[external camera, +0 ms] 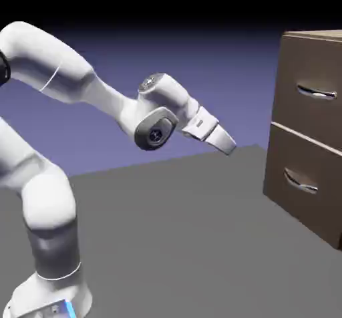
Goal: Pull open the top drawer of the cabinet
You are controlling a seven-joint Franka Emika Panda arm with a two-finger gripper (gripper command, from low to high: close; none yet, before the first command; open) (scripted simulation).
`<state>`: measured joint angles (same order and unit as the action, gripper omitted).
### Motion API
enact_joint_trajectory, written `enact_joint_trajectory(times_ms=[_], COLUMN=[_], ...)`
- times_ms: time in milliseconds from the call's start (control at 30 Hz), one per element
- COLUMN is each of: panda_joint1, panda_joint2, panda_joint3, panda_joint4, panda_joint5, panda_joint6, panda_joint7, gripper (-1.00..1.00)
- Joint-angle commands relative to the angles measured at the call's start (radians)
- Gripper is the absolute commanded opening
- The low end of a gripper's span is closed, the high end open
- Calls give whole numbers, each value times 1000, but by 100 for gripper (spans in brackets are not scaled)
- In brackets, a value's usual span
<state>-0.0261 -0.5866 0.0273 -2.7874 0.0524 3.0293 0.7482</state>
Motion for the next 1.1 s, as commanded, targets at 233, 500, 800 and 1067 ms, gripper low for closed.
enact_joint_trajectory(times_ms=[233,500,800,1067], panda_joint1=[-253,-505,-790,-1042], panda_joint2=[-110,-220,-344,-455], panda_joint3=[181,363,567,748], panda_joint4=[150,299,468,617], panda_joint5=[348,696,1087,1435], panda_joint6=[-51,-103,-160,-212], panda_joint7=[48,96,150,198], gripper=[0,0,0,0])
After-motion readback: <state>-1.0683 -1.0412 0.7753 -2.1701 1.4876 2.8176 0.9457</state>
